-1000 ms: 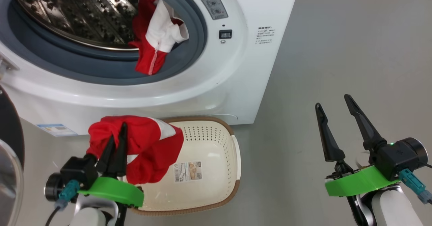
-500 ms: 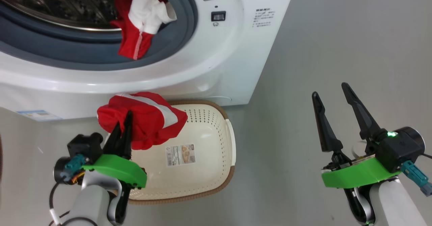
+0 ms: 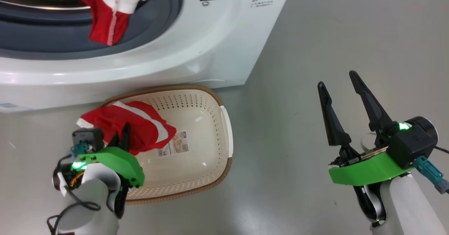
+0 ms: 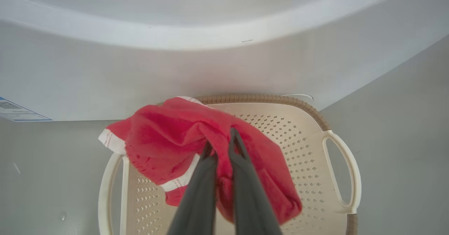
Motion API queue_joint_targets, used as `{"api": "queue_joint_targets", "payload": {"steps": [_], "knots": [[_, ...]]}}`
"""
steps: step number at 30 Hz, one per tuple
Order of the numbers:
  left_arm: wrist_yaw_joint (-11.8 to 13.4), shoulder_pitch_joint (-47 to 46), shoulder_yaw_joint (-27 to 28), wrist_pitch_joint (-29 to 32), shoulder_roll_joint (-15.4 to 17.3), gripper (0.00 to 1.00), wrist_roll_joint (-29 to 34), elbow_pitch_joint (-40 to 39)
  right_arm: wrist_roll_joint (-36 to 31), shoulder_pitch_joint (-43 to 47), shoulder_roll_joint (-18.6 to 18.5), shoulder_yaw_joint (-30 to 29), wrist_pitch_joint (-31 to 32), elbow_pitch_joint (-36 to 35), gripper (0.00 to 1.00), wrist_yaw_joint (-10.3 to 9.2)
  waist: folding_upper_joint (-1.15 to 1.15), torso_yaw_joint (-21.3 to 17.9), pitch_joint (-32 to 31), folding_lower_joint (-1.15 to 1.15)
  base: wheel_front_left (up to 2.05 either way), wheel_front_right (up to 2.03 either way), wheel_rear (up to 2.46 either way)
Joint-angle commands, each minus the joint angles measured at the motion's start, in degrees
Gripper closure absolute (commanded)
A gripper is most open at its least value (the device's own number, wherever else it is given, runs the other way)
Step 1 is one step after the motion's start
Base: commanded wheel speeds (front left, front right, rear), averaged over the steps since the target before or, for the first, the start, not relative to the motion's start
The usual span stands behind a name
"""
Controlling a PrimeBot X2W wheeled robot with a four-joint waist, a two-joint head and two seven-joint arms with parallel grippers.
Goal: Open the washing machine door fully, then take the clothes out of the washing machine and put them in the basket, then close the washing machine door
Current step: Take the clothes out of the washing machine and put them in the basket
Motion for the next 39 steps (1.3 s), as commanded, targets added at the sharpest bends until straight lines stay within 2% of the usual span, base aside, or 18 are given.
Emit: {"api": "queue_joint_targets", "payload": {"steps": [1, 8, 12, 20, 27, 28, 29, 31, 32, 33, 34, 39], "knots": [[0.2, -0.7, 1.4, 0.0, 1.8, 1.0, -0.2, -0.1, 0.4, -0.6, 0.0, 1.4, -0.4, -1.5, 0.0, 0.28, 0.0, -1.1, 1.2, 0.0, 0.0, 0.0, 0.0], [1.7, -6.1, 2.0, 2.8, 3.1, 1.0, -1.3, 9.6, 0.9, -2.1, 0.0, 1.9, -0.4, -1.2, 0.0, 0.28, 0.0, -2.9, 4.1, 0.0, 0.0, 0.0, 0.0], [1.3, -7.6, 2.1, 4.4, 3.5, 1.0, -2.0, 12.5, 1.3, -2.5, 0.0, 2.1, -0.4, -1.1, 0.0, 0.28, 0.0, -3.5, 5.4, 0.0, 0.0, 0.0, 0.0], [0.9, -9.4, 1.8, 7.5, 4.5, 1.0, -2.8, 14.8, 1.8, -3.6, 0.0, 3.1, -0.4, -1.1, 0.0, 0.28, 0.0, -4.6, 7.5, 0.0, 0.0, 0.0, 0.0], [1.3, -10.5, 1.2, 7.9, 4.9, 1.0, -2.9, 15.4, 1.7, -4.4, 0.0, 3.5, -0.4, -0.7, 0.0, 0.28, 0.0, -5.1, 8.4, 0.0, 0.0, 0.0, 0.0], [1.1, -10.5, 1.0, 8.0, 4.9, 0.98, -2.8, 15.5, 1.7, -4.4, 0.0, 3.5, -0.4, -0.6, 0.0, 0.28, 0.0, -5.1, 8.4, 0.0, 0.0, 0.0, 0.0], [1.0, -10.5, 0.8, 8.1, 4.8, 0.75, -2.8, 15.5, 1.6, -4.4, 0.0, 3.4, -0.4, -0.4, 0.0, 0.28, 0.0, -5.0, 8.3, 0.0, 0.0, 0.0, 0.0], [0.9, -10.6, 0.6, 8.1, 4.6, 0.37, -2.9, 15.6, 1.5, -4.4, 0.0, 3.2, -0.4, -0.2, 0.0, 0.28, 0.0, -4.9, 8.0, 0.0, 0.0, 0.0, 0.0], [0.9, -10.6, 0.5, 7.8, 4.5, 0.06, -2.9, 15.6, 1.5, -4.4, 0.0, 3.1, -0.4, -0.1, 0.0, 0.28, 0.0, -4.8, 7.8, 0.0, 0.0, 0.0, 0.0], [0.9, -10.6, 0.5, 7.8, 4.5, 0.06, -2.9, 15.6, 1.5, -4.4, 0.0, 3.1, -0.4, -0.1, 0.0, 0.28, 0.0, -4.8, 7.8, 0.0, 0.0, 0.0, 0.0], [0.8, -10.7, 0.4, 7.4, 4.4, 0.0, -2.9, 15.6, 1.4, -4.4, 0.0, 3.0, -0.4, 0.0, 0.0, 0.28, 0.0, -4.6, 7.6, 0.0, 0.0, 0.0, 0.0], [0.5, -10.8, 0.2, 4.7, 3.8, 0.0, -3.3, 15.7, 1.1, -4.6, 0.0, 2.2, -0.4, 0.3, 0.0, 0.28, 0.0, -3.5, 6.3, 0.0, 0.0, 0.0, 0.0]]}}
